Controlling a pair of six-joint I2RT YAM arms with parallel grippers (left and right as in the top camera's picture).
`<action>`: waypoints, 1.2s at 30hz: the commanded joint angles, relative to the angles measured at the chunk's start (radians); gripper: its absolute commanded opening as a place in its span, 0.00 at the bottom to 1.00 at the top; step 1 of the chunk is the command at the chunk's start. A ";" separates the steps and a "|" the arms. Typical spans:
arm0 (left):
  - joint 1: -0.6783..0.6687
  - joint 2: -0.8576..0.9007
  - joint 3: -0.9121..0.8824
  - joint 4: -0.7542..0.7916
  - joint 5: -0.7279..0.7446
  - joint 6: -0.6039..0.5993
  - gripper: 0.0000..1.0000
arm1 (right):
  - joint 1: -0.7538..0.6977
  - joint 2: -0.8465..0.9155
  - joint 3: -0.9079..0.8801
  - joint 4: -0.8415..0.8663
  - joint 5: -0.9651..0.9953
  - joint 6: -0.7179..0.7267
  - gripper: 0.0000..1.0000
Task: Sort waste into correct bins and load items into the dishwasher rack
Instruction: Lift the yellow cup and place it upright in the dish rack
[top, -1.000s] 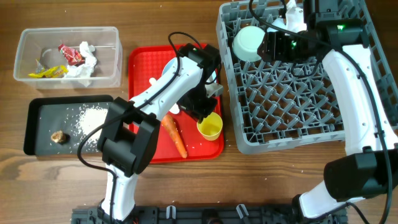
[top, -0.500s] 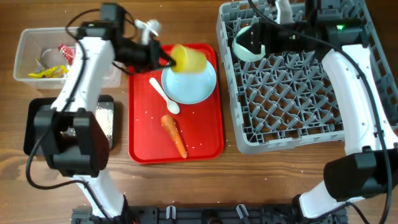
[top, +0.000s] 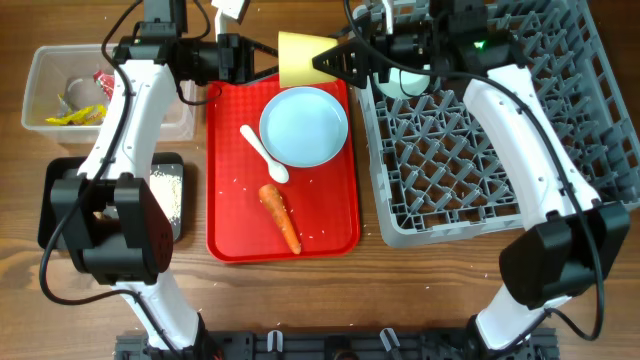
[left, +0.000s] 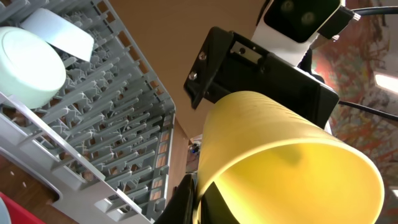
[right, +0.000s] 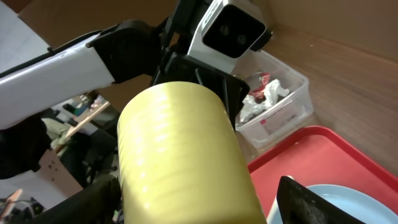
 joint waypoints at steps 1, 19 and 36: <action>-0.003 -0.011 0.006 0.014 0.033 0.004 0.04 | 0.029 0.045 0.006 0.008 -0.054 -0.004 0.82; -0.006 -0.011 0.006 -0.100 -0.396 0.004 0.69 | -0.049 0.064 0.007 -0.046 0.085 0.048 0.56; -0.010 -0.011 0.006 -0.240 -0.888 0.004 0.71 | -0.192 -0.117 0.006 -0.871 1.175 0.101 0.59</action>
